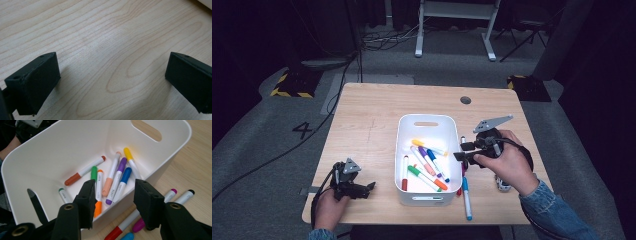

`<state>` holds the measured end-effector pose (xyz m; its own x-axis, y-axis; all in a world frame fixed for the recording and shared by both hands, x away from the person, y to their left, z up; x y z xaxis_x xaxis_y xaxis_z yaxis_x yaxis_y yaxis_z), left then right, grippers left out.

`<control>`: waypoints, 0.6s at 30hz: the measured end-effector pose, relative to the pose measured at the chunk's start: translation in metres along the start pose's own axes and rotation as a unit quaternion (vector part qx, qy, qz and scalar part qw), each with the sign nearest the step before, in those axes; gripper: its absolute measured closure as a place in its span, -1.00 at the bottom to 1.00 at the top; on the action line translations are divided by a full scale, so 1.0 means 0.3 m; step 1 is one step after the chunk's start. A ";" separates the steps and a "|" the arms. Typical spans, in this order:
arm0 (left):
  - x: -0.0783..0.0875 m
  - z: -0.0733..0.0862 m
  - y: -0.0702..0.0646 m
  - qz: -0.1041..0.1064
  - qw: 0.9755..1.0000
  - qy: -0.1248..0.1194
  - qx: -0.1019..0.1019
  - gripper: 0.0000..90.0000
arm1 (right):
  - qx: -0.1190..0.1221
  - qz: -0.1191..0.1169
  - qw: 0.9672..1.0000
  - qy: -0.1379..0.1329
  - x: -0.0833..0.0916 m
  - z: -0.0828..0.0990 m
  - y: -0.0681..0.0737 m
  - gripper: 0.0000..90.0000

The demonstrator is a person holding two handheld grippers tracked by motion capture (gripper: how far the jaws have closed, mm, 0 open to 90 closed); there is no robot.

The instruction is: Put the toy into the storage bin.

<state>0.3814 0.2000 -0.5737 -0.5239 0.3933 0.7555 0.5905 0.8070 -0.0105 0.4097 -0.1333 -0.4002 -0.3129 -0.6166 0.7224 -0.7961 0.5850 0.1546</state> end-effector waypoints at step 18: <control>0.001 0.001 0.000 -0.001 1.000 0.000 0.000 -1.00 | -0.060 0.053 0.996 0.030 -0.109 0.075 -0.271 0.23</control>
<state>0.3812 0.2002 -0.5737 -0.5256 0.3911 0.7555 0.5885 0.8084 -0.0090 0.4730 -0.1727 -0.4516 -0.3576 -0.5171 0.7777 -0.6908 0.7068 0.1523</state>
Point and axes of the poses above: each handheld gripper's, and its own axes: x roughly backward along the jaws, z roughly out of its underside, y roughly to its left, the point moved 9 cm from there along -x, roughly forward along the jaws, and after that the axes turned 1 degree about -x, right-handed, at the moved point
